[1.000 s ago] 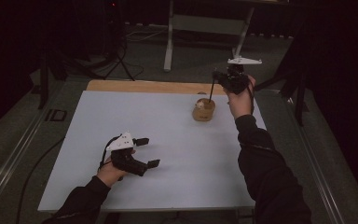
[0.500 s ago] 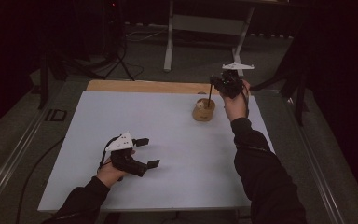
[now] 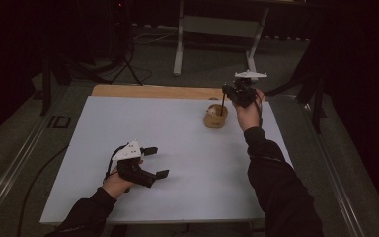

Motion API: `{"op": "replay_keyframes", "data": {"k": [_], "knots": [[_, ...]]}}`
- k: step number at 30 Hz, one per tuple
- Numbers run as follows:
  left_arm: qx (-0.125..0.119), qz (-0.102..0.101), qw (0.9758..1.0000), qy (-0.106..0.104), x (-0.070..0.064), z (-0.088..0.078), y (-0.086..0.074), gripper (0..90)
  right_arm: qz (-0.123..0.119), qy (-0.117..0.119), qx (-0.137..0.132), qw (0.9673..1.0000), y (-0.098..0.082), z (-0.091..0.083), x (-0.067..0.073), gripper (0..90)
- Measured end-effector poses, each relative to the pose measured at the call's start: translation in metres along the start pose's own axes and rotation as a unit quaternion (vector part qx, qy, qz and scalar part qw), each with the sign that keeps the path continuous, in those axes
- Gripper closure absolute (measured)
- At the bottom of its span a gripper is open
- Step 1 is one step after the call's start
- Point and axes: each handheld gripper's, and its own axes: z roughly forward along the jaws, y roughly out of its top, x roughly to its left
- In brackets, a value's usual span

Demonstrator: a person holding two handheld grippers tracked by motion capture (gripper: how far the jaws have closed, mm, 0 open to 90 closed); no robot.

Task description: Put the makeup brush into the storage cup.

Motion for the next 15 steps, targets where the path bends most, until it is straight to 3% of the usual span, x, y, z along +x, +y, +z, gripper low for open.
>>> {"op": "replay_keyframes", "data": {"k": [15], "knots": [[0.0, -0.001, 1.0, 0.0, 0.0, 0.0, 0.0, 4.0, 0.004, 0.001, 0.032, 0.9995, -0.013, 0.017, 0.002, 86.0]]}}
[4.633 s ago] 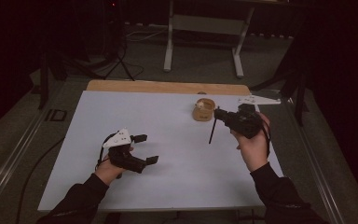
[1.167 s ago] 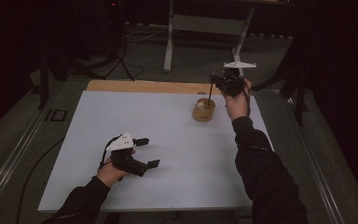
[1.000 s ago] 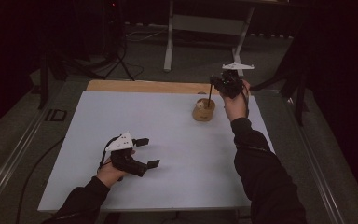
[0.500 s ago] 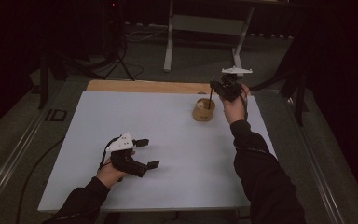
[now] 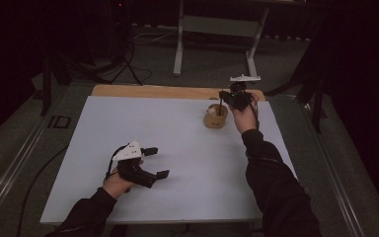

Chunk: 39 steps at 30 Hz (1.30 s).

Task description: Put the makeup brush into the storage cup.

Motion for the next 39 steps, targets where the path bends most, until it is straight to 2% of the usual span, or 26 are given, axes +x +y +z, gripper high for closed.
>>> {"op": "replay_keyframes", "data": {"k": [5, 7, 8, 10, 12, 16, 18, 19, 22, 23, 25, 26, 28, 30, 33, 35, 38, 39], "knots": [[-0.002, -0.001, 1.0, 0.0, 0.0, -0.001, 0.0, 4.0, 0.003, -0.002, 0.006, 1.0, -0.004, 0.004, -0.001, 86.0], [-0.003, -0.002, 1.0, 0.001, 0.0, -0.001, 0.0, 4.0, -0.009, -0.011, 0.007, 0.9999, -0.006, 0.005, 0.0, 85.0], [-0.003, -0.002, 1.0, 0.0, 0.001, -0.001, 0.0, 3.9, -0.011, -0.011, 0.007, 0.9999, -0.005, 0.005, 0.001, 80.2], [-0.004, -0.003, 1.0, 0.001, 0.001, 0.0, 0.0, 4.0, -0.007, -0.01, 0.003, 0.9999, -0.003, 0.002, 0.002, 61.2], [-0.004, -0.004, 1.0, -0.004, 0.0, 0.0, 0.0, 3.9, -0.012, -0.02, 0.002, 0.9997, 0.0, -0.001, 0.004, 54.6], [0.001, 0.0, 1.0, -0.003, -0.001, 0.002, 0.001, 3.8, -0.012, -0.011, 0.019, 0.9997, 0.002, -0.004, 0.002, 39.6], [0.002, -0.001, 1.0, -0.005, -0.001, 0.002, 0.0, 3.7, -0.009, -0.013, 0.018, 0.9997, 0.002, -0.008, 0.003, 34.2], [0.002, 0.0, 1.0, -0.004, -0.001, 0.002, 0.0, 3.7, -0.009, -0.001, 0.02, 0.9998, 0.002, -0.01, 0.001, 26.4], [0.004, 0.002, 1.0, -0.003, -0.002, 0.002, 0.001, 3.7, 0.0, 0.05, 0.023, 0.9985, 0.001, -0.015, 0.0, 14.5], [0.004, 0.001, 1.0, -0.005, -0.002, 0.002, 0.001, 3.7, 0.0, 0.062, 0.028, 0.9977, 0.001, -0.018, 0.0, 14.0], [0.003, 0.001, 1.0, -0.004, -0.003, 0.002, 0.001, 3.7, 0.002, 0.068, 0.027, 0.9973, -0.001, -0.021, 0.002, 12.6], [0.002, 0.001, 1.0, -0.004, -0.003, 0.002, 0.002, 3.7, -0.003, 0.081, 0.03, 0.9963, -0.002, -0.023, 0.002, 10.7], [0.0, 0.003, 1.0, -0.004, -0.003, 0.001, 0.002, 3.7, -0.012, 0.077, 0.037, 0.9962, -0.003, -0.025, 0.005, 10.7], [0.0, 0.005, 1.0, -0.005, -0.004, 0.001, 0.002, 3.7, -0.015, 0.097, 0.038, 0.9944, -0.005, -0.028, 0.004, 10.7], [0.002, 0.004, 1.0, -0.007, -0.005, 0.001, 0.002, 3.7, -0.027, 0.091, 0.026, 0.9951, -0.008, -0.033, 0.005, 12.3], [0.004, 0.002, 1.0, -0.006, -0.004, 0.001, 0.002, 3.7, -0.025, 0.09, 0.017, 0.9955, -0.011, -0.037, 0.006, 13.6], [0.009, 0.0, 0.9999, -0.008, -0.004, 0.001, 0.002, 3.6, -0.04, 0.085, 0.003, 0.9956, -0.014, -0.044, 0.01, 15.5], [0.009, -0.001, 0.9999, -0.009, -0.004, 0.001, 0.002, 3.6, -0.04, 0.087, 0.007, 0.9954, -0.014, -0.046, 0.01, 15.4]]}}
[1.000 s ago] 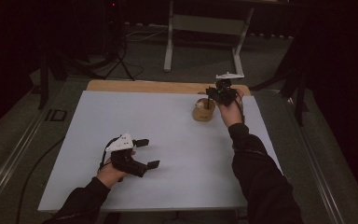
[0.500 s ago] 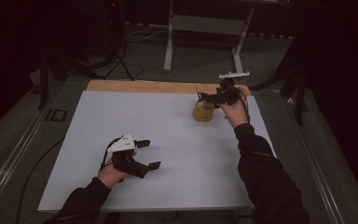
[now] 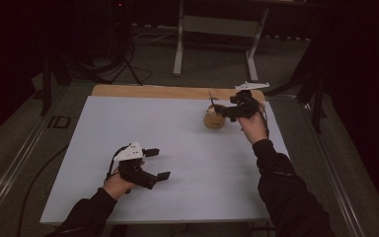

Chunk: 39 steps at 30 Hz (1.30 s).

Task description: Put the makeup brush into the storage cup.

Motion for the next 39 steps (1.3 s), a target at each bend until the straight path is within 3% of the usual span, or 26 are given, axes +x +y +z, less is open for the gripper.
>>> {"op": "replay_keyframes", "data": {"k": [4, 7, 8, 11, 14, 16, 20, 25, 30, 39], "knots": [[0.002, 0.001, 1.0, 0.001, -0.001, 0.0, 0.001, 3.6, -0.021, 0.011, -0.007, 0.9997, -0.003, -0.007, 0.004, 14.1], [0.004, 0.002, 1.0, 0.003, -0.001, -0.001, 0.003, 3.6, -0.044, 0.001, -0.012, 0.999, -0.006, -0.012, 0.01, 13.0], [0.003, 0.0, 1.0, 0.003, 0.0, -0.002, 0.004, 3.6, -0.052, 0.01, -0.019, 0.9984, -0.009, -0.017, 0.016, 11.6], [-0.002, -0.001, 1.0, 0.009, 0.002, -0.004, 0.005, 3.6, -0.069, 0.0, -0.044, 0.9966, -0.012, -0.026, 0.023, 13.6], [-0.003, -0.006, 1.0, 0.006, 0.002, -0.005, 0.006, 3.7, -0.049, 0.02, -0.056, 0.997, -0.014, -0.034, 0.027, 13.6], [0.001, -0.007, 1.0, 0.007, 0.002, -0.006, 0.008, 3.6, -0.048, 0.04, -0.052, 0.9967, -0.017, -0.037, 0.029, 13.3], [0.005, -0.009, 0.9999, 0.004, 0.003, -0.009, 0.01, 3.7, -0.06, 0.045, -0.054, 0.9958, -0.024, -0.044, 0.035, 13.3], [0.005, -0.01, 0.9999, 0.008, 0.004, -0.016, 0.013, 3.7, -0.049, 0.059, -0.056, 0.9955, -0.036, -0.05, 0.04, 12.6], [0.006, -0.007, 0.9999, 0.013, 0.004, -0.024, 0.014, 3.6, -0.048, 0.071, -0.076, 0.9934, -0.045, -0.058, 0.044, 12.7], [0.003, -0.004, 0.9998, 0.02, 0.006, -0.037, 0.011, 3.6, -0.057, 0.105, -0.074, 0.9901, -0.066, -0.069, 0.057, 11.7]]}}
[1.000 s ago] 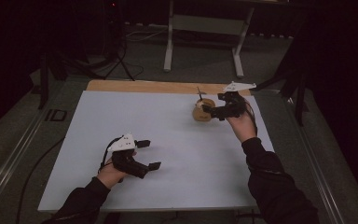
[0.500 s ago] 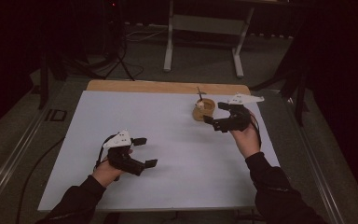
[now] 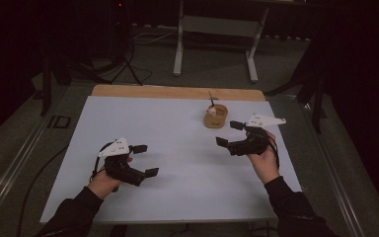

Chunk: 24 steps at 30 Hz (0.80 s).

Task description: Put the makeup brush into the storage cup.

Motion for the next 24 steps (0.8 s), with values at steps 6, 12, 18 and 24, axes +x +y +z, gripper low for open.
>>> {"op": "replay_keyframes", "data": {"k": [6, 12, 18, 24], "knots": [[0.004, 0.002, 1.0, 0.003, 0.0, -0.009, -0.003, 3.6, -0.017, 0.008, -0.006, 0.9998, -0.011, -0.009, 0.008, 11.8], [0.007, 0.004, 1.0, 0.005, -0.001, -0.017, -0.008, 3.6, -0.019, 0.019, 0.001, 0.9996, -0.022, -0.018, 0.014, 11.8], [0.011, 0.005, 0.9998, 0.017, -0.002, -0.025, -0.015, 3.6, -0.022, 0.035, 0.006, 0.9991, -0.037, -0.027, 0.016, 13.0], [0.007, 0.006, 0.9996, 0.027, -0.001, -0.034, -0.022, 3.6, -0.029, 0.05, 0.014, 0.9982, -0.053, -0.034, 0.014, 12.2]]}}
